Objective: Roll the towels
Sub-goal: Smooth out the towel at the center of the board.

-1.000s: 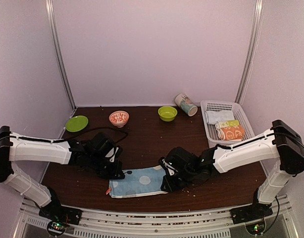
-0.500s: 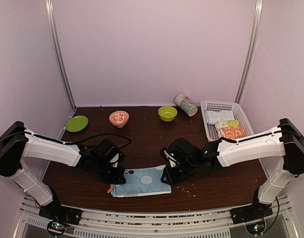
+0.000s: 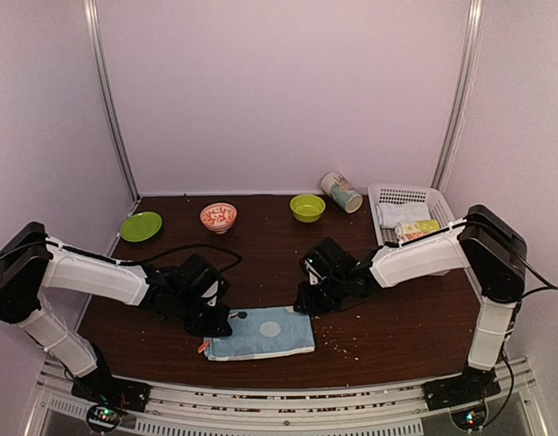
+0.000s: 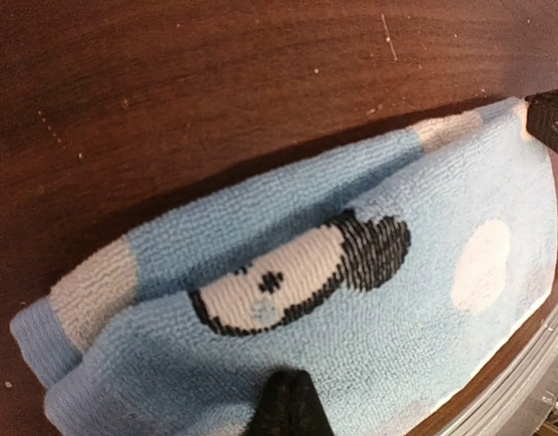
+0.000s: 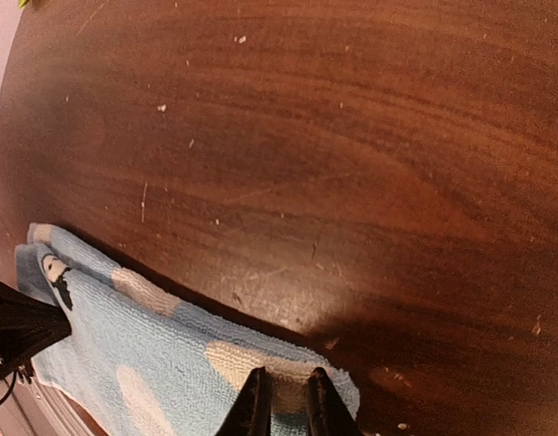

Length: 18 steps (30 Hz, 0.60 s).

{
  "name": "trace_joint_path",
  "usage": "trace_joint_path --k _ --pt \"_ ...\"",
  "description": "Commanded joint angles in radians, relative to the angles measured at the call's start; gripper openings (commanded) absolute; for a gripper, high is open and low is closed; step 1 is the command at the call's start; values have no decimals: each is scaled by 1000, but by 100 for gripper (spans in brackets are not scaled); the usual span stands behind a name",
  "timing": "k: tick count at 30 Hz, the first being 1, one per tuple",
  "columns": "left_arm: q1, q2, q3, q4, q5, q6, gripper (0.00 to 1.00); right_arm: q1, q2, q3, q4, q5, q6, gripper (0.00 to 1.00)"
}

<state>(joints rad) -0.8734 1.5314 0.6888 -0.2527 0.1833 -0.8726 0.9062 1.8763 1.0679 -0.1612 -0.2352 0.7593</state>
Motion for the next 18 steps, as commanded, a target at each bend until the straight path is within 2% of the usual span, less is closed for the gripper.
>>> trace_joint_path --k 1,6,12,15,18 --pt "-1 23 -40 -20 -39 11 0 -29 40 -4 17 -23 35 17" --pt "-1 19 -48 -20 -39 8 0 -39 -1 -35 48 -23 33 19" --pt "-1 9 -38 -20 -40 5 0 -34 -169 -115 40 -23 18 44" --pt "-2 16 -33 -19 -42 4 0 -32 -232 -202 46 -27 43 50" --pt "-3 24 -35 -10 -41 -2 0 -29 -262 -302 144 -74 88 51"
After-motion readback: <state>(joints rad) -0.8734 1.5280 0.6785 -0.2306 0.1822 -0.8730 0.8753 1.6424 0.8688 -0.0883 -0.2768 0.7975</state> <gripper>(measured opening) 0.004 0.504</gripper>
